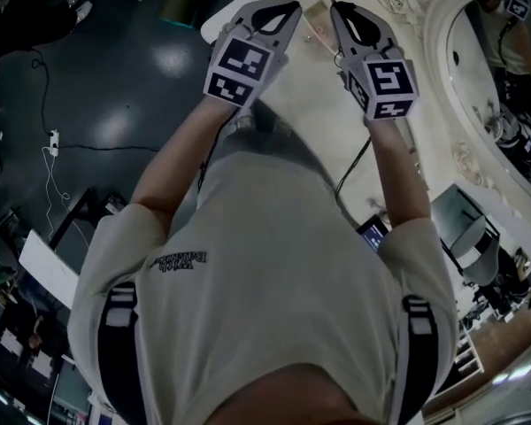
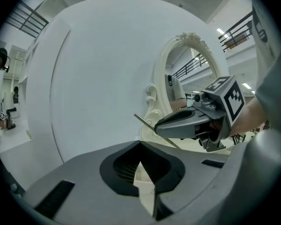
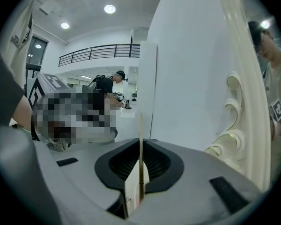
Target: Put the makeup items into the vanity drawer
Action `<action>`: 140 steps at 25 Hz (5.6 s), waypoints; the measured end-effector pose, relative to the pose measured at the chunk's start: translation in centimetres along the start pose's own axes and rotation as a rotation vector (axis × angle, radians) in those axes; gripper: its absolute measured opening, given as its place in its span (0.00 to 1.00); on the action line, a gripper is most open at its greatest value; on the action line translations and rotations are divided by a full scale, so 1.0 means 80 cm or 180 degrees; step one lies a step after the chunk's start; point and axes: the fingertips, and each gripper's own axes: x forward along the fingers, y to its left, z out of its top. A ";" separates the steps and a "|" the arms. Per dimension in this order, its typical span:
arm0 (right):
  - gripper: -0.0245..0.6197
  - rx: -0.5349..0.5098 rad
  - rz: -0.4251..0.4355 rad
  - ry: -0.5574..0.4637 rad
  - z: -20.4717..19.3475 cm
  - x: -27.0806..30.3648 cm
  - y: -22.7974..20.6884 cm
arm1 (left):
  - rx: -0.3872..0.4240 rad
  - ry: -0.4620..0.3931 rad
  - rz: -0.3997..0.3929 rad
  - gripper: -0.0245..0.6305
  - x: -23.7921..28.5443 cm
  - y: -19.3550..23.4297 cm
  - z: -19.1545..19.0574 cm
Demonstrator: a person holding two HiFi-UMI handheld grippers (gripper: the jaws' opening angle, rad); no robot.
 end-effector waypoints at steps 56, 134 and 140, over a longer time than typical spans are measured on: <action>0.11 0.0248 -0.0013 0.1195 -0.225 0.112 -0.014 | -0.0352 0.0987 -0.0270 0.06 0.100 0.009 -0.212; 0.04 -0.0093 -0.0328 -0.1519 0.173 -0.299 0.108 | 0.0314 -0.1268 -0.0180 0.06 -0.256 -0.144 0.182; 0.04 -0.0098 -0.0317 -0.1482 0.171 -0.300 0.111 | 0.0255 -0.1199 -0.0184 0.06 -0.259 -0.145 0.178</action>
